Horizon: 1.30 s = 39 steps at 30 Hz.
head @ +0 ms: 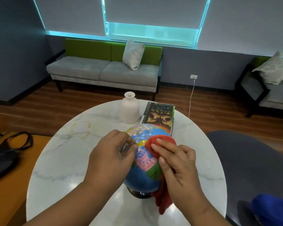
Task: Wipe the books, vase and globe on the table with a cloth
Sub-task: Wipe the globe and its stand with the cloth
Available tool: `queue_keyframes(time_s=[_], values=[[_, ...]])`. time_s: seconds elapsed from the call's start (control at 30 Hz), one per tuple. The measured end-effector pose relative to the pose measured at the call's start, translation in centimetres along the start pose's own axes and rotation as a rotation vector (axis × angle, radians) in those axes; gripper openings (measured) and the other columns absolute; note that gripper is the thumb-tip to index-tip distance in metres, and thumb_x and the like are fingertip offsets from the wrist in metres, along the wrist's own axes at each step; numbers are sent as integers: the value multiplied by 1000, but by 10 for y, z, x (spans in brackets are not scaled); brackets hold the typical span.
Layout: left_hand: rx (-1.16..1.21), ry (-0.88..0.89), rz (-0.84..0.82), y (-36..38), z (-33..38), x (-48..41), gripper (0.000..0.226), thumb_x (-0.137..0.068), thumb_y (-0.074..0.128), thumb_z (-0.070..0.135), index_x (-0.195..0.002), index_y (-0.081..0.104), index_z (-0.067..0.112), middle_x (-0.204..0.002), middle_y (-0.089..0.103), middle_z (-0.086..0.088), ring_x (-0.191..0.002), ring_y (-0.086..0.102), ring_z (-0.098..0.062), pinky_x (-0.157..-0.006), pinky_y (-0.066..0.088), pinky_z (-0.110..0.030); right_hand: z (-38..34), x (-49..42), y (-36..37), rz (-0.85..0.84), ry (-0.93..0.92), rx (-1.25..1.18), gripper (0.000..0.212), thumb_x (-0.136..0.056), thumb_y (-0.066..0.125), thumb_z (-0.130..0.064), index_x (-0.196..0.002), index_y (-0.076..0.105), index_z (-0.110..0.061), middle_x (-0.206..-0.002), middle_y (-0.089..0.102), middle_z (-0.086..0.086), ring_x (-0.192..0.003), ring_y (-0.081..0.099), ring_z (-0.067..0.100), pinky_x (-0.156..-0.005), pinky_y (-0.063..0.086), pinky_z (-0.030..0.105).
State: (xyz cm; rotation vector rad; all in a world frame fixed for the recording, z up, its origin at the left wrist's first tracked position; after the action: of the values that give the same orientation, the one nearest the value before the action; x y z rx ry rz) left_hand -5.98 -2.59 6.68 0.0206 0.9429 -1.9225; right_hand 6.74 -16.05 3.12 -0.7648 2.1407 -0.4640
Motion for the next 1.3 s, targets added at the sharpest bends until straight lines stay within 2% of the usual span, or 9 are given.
queue_keyframes(time_s=[0.17,0.37,0.5,0.6,0.73,0.9,0.97,1.13,1.3], values=[[-12,9,1,1,-1,1,7,-80,67,32,-82,63,27,-84,58,13,-83,59,-11,-69,55,-40,22,-6,-2,130,237,-194,32,-94,42,-40,-119,61,-47,-120,49,-24,-118,47,11,-102,40,25],[-18,22,-9,0,0,2,6,-81,69,28,-82,63,27,-84,58,13,-84,58,-11,-68,54,-38,3,-13,-1,-7,50,-107,32,-94,44,-37,-120,63,-43,-116,44,-21,-114,46,9,-96,37,12],[-15,22,-4,0,2,1,7,-80,64,33,-82,63,27,-85,58,13,-85,58,-11,-68,54,-36,17,-21,-5,40,278,-251,30,-96,48,-27,-115,63,-44,-106,47,-20,-108,51,-2,-94,48,23],[-32,23,-17,0,4,2,6,-82,69,25,-84,64,24,-85,58,12,-84,57,-11,-69,54,-35,5,-16,-6,23,186,-175,31,-93,47,-32,-118,63,-42,-106,45,-20,-107,52,2,-88,44,13],[-33,26,-18,-1,4,0,6,-81,63,31,-82,62,25,-84,58,12,-84,57,-11,-68,53,-35,1,-18,-4,-85,91,-116,32,-94,45,-35,-120,64,-41,-110,44,-21,-108,53,7,-89,42,11],[-17,21,-22,-2,5,1,11,-78,59,36,-82,62,25,-85,58,13,-84,58,-10,-69,54,-35,28,-29,-9,-6,409,-283,32,-98,51,-13,-111,63,-40,-108,54,-4,-101,52,-8,-85,34,-1],[-20,21,-26,-1,4,1,6,-81,65,30,-83,62,25,-85,58,13,-84,58,-10,-69,54,-35,23,-23,-9,2,363,-255,31,-98,50,-16,-113,63,-40,-106,52,-10,-103,52,-4,-87,37,2],[-32,32,-39,-2,5,0,5,-83,68,24,-86,63,24,-87,59,13,-84,58,-8,-70,54,-32,-8,-13,-4,-116,9,-55,35,-92,43,-38,-123,58,-45,-112,42,-26,-109,50,5,-93,37,9],[-34,19,-44,1,7,1,6,-82,69,25,-85,64,26,-89,61,14,-84,57,-6,-68,50,-24,18,-26,-11,9,268,-198,33,-96,49,-21,-113,62,-46,-104,49,-19,-104,51,-5,-87,38,3]])
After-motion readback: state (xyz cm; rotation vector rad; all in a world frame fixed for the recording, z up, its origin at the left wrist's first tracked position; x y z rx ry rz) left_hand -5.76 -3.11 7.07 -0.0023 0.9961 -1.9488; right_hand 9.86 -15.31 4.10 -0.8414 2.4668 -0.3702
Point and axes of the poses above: each hand's wrist, its own x-axis away from the middle knuckle, its own y-axis out of the palm, z = x × y, the point moved 3 cm from there along -x, towards the middle knuckle
